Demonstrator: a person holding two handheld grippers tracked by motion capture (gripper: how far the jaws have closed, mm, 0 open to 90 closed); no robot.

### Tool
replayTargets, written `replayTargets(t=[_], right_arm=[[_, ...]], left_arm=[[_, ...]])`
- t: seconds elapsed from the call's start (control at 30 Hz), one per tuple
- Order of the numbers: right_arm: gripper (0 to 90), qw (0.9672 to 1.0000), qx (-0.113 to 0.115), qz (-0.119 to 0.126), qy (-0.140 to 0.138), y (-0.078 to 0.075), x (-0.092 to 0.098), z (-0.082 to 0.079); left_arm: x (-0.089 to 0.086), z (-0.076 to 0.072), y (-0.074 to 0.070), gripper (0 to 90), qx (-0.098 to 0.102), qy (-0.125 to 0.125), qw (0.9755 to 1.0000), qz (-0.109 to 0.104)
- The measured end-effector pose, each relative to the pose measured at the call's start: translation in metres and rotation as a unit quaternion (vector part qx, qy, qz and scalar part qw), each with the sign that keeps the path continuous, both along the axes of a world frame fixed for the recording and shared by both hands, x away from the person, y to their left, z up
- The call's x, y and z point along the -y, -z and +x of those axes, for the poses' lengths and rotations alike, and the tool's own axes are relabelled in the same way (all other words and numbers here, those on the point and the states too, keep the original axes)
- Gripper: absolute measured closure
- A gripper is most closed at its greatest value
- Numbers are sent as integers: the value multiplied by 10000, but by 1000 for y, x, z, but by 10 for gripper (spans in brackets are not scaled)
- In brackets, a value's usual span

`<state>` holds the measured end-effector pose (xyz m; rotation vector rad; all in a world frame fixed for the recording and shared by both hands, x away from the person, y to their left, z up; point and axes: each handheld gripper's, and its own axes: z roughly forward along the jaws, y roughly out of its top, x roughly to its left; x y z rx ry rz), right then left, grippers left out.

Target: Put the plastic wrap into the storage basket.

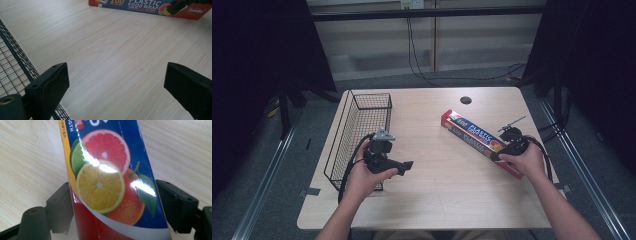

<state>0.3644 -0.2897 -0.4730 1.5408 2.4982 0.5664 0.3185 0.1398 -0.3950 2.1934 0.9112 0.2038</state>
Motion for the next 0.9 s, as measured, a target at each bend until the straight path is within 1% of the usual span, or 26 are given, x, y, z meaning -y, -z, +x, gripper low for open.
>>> replayTargets(t=[0.03, 0.07, 0.1, 0.13, 0.2, 0.23, 0.27, 0.33, 0.4, 0.47, 0.5, 0.53, 0.6, 0.67, 0.73, 0.77, 0.8, 0.83, 0.9], right_arm=[[234, 10000, -29, 13, -25, 0, 1, 0], [240, 10000, -74, -11, 21, 1, 1, 0], [243, 10000, -71, -27, -11, 1, 1, 1], [243, 10000, -67, -3, -34, 2, 1, 1], [243, 10000, -83, 6, -23, 2, 1, 1], [245, 10000, -48, -22, -34, 2, 1, 1], [252, 10000, -77, -5, -26, 2, 0, 1], [254, 10000, -63, -13, -36, 2, 0, 1], [265, 10000, -61, -16, -35, 2, 0, 1], [278, 9999, -94, -37, -31, 2, -1, 1], [278, 9999, -72, -43, -59, 2, -1, 1], [278, 9999, -101, -60, -29, 2, -2, 1], [278, 9998, -123, -69, -105, 3, -2, 2], [278, 9998, -149, -87, -90, 3, -3, 3], [282, 9997, -184, -127, -103, 3, -3, 3], [285, 9996, -207, -148, -96, 2, -3, 3], [286, 9995, -229, -180, -101, 3, -4, 3], [295, 9993, -200, -240, -179, 4, -5, 4], [334, 9986, -303, -367, -248, 3, -8, 3]], left_arm=[[-1, 0, -1, 58, 6, -10, 10000, 46], [-1, 0, -1, 59, 3, -16, 10000, 41], [-1, 0, 0, 59, 10, -27, 10000, 18], [-1, 0, 0, 59, 7, -33, 10000, 39], [0, 0, 0, 60, -10, -37, 10000, 17], [0, 0, 0, 60, 1, -35, 10000, 3], [1, 0, 0, 60, -5, -44, 10000, -43], [1, 0, -1, 60, -25, -12, 10000, 27], [1, 1, -1, 60, 11, 4, 10000, 26], [1, 1, -1, 61, -3, 7, 10000, 42], [1, 1, -1, 61, -3, 8, 10000, 43], [1, 1, -1, 61, -5, 17, 10000, 41], [2, 1, 0, 61, -14, 5, 10000, 41], [3, 0, 0, 61, -17, 6, 10000, 6], [4, 0, 0, 62, -42, 10, 10000, -3], [4, 0, 1, 62, -25, 16, 10000, 33], [4, 0, 1, 63, -24, 17, 10000, 15], [4, 0, 1, 63, -30, 14, 10000, 22], [4, 1, 0, 63, -37, 41, 10000, 32]])
